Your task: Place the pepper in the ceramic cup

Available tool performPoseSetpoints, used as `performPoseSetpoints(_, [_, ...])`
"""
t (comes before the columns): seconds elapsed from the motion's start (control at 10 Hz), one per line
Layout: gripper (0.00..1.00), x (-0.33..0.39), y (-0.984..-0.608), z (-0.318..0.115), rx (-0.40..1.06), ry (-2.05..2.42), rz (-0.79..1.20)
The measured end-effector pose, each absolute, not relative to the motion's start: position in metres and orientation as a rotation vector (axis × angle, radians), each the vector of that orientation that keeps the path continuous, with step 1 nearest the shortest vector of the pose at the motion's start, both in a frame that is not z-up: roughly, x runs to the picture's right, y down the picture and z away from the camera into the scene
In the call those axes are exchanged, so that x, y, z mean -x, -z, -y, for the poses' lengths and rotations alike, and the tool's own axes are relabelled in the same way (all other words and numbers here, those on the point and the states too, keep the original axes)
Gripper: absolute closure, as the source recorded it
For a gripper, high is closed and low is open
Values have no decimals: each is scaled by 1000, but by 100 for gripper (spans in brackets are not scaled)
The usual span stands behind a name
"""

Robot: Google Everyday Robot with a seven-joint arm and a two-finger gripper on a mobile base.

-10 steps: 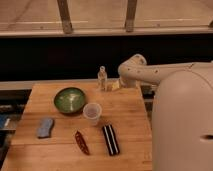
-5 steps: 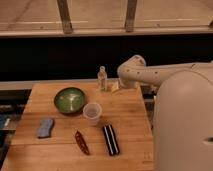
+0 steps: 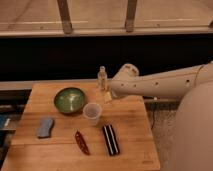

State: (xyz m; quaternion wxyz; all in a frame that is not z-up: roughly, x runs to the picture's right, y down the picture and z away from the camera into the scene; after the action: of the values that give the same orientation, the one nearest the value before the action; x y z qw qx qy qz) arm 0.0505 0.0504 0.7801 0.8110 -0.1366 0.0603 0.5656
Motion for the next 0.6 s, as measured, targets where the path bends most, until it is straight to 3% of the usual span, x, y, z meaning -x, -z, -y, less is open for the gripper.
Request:
performPoseSetpoints(0.4, [20, -25, -722, -79, 247, -1080, -96])
performPoseSetpoints(0.6, [20, -23, -711, -97, 250, -1059, -97])
